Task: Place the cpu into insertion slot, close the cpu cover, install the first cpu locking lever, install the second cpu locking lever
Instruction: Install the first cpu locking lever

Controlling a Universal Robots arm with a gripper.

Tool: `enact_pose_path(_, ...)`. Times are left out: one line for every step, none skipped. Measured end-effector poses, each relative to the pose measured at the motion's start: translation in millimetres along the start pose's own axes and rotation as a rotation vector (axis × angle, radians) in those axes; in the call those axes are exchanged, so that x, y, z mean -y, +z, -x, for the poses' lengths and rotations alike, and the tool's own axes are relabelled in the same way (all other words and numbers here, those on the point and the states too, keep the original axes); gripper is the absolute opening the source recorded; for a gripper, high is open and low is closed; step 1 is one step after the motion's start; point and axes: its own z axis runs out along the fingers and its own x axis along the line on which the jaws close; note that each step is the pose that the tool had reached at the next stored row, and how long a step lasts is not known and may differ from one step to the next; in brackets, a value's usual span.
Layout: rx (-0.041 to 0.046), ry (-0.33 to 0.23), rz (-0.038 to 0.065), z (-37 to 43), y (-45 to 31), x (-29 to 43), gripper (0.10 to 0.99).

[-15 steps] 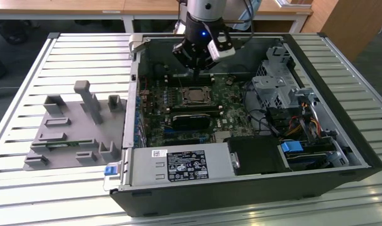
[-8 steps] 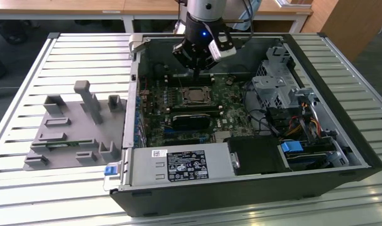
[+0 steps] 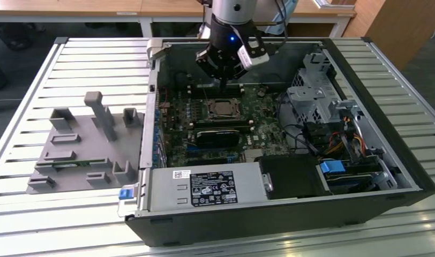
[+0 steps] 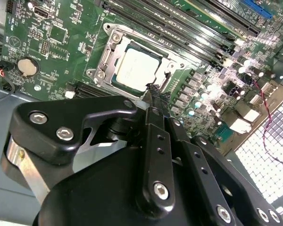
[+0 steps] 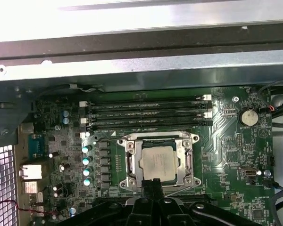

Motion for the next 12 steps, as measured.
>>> enact_pose_path(0.0006,-0.002,0.0,-0.5,0.0,0.1,0.11)
enact_pose_path(0.0012,-0.004,0.0,-1.0,0.0,0.2,0.11)
enact_pose_path(0.0019,-0.005,0.0,-1.8,0.1,0.3,0.11)
enact_pose_path(0.0027,-0.006,0.0,-2.5,0.1,0.4,0.11)
enact_pose_path(0.0035,-0.006,0.001,-3.4,0.2,0.5,0.11)
enact_pose_path(0.0041,-0.007,0.001,-4.3,0.2,0.6,0.11)
enact_pose_path(0.0049,-0.008,0.001,-4.9,0.3,0.7,0.11)
enact_pose_path(0.0058,-0.009,0.001,-5.4,0.3,0.9,0.11)
enact_pose_path(0.0067,-0.012,0.001,-5.7,0.3,1.0,0.11)
enact_pose_path(0.0072,-0.019,0.001,-5.8,0.3,1.0,0.11)
enact_pose_path(0.0074,-0.03,0.0,-5.8,0.4,1.0,0.11)
enact_pose_path(0.0074,-0.046,0.0,-5.8,0.4,1.0,0.11)
